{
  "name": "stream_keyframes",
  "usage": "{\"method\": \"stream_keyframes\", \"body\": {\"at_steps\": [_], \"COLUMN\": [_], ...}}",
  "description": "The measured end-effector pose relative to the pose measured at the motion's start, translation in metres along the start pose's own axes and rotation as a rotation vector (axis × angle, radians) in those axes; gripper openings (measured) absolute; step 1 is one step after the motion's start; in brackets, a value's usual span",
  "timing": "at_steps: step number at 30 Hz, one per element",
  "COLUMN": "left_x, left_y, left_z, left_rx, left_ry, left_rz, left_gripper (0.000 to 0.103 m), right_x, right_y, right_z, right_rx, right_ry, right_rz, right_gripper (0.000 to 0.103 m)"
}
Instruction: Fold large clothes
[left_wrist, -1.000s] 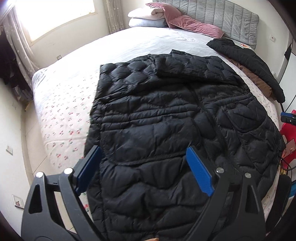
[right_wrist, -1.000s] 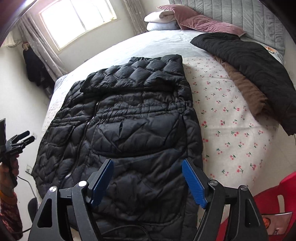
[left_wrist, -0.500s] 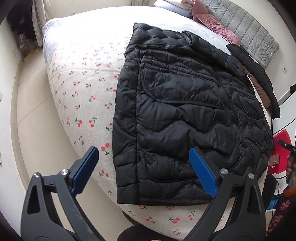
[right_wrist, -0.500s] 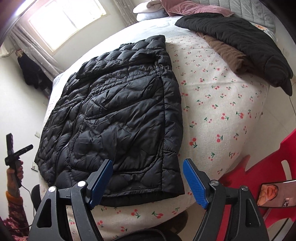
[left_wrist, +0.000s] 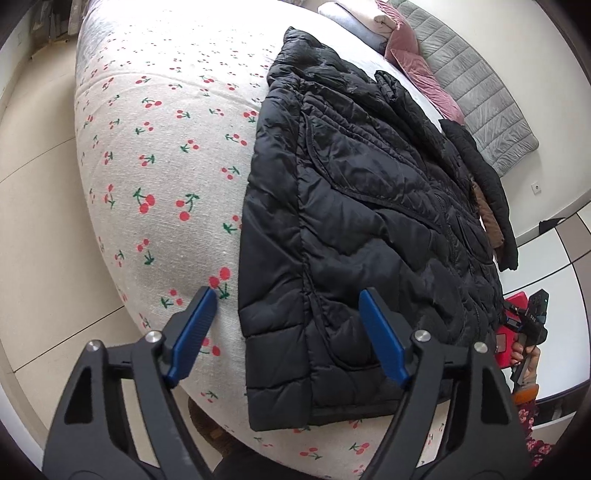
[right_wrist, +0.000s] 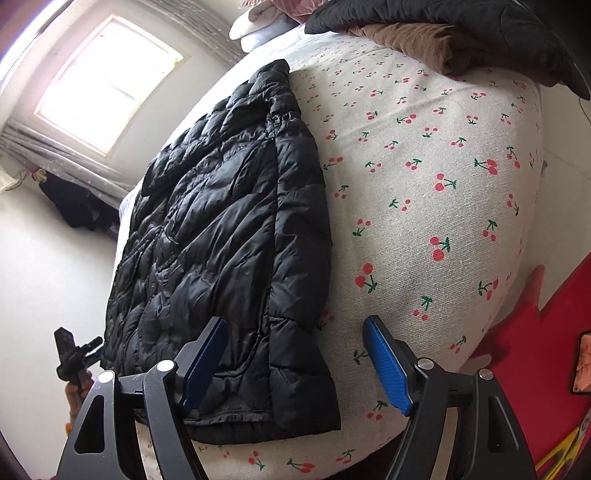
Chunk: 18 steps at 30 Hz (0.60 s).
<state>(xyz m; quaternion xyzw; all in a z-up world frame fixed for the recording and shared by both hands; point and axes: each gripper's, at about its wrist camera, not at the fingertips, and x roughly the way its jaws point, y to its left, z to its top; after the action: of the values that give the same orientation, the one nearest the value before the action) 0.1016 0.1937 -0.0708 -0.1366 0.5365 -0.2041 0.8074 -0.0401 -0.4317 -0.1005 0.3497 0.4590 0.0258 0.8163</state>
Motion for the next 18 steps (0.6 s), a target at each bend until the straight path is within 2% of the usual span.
{"method": "stream_keyframes", "body": {"at_steps": [1,3,7,8,9,10,11,12,14,18], "left_x": [-0.001,-0.001,0.003,0.004,0.004,0.004,0.004,0.004,0.001,-0.017], "left_y": [-0.003,-0.008,-0.011,-0.011,-0.011,-0.011,-0.012,-0.014,-0.021,-0.034], "left_z": [-0.002,-0.005,-0.008,-0.009,-0.010,-0.011,-0.012,-0.012,-0.012,-0.010], "left_rx": [0.017,0.045,0.050,0.042,0.036,0.026,0.012,-0.002,-0.007,-0.043], "left_ry": [0.004,0.024,0.045,0.047,0.055,0.066,0.077,0.082,0.073,0.015], "left_rz": [-0.017,-0.036,-0.034,-0.048,-0.066,-0.087,-0.106,-0.119,-0.121,-0.161], "left_gripper": [0.074,0.069,0.065,0.060,0.050,0.043,0.032,0.024,0.020,0.016], "right_x": [0.001,0.006,0.023,0.026,0.028,0.030,0.031,0.031,0.027,0.011], "right_y": [0.000,0.002,0.012,0.015,0.017,0.019,0.020,0.022,0.026,0.041], "right_z": [0.000,0.000,-0.002,-0.003,-0.002,-0.002,-0.002,-0.002,-0.004,-0.006], "right_rx": [0.002,0.008,-0.001,0.000,-0.003,-0.010,-0.016,-0.023,-0.038,-0.080], "right_ry": [0.002,0.025,0.066,0.074,0.083,0.090,0.094,0.092,0.067,-0.003], "right_rz": [0.018,0.066,0.084,0.089,0.092,0.092,0.093,0.092,0.080,0.064], "right_gripper": [0.066,0.052,0.043,0.037,0.029,0.025,0.019,0.017,0.011,0.009]}}
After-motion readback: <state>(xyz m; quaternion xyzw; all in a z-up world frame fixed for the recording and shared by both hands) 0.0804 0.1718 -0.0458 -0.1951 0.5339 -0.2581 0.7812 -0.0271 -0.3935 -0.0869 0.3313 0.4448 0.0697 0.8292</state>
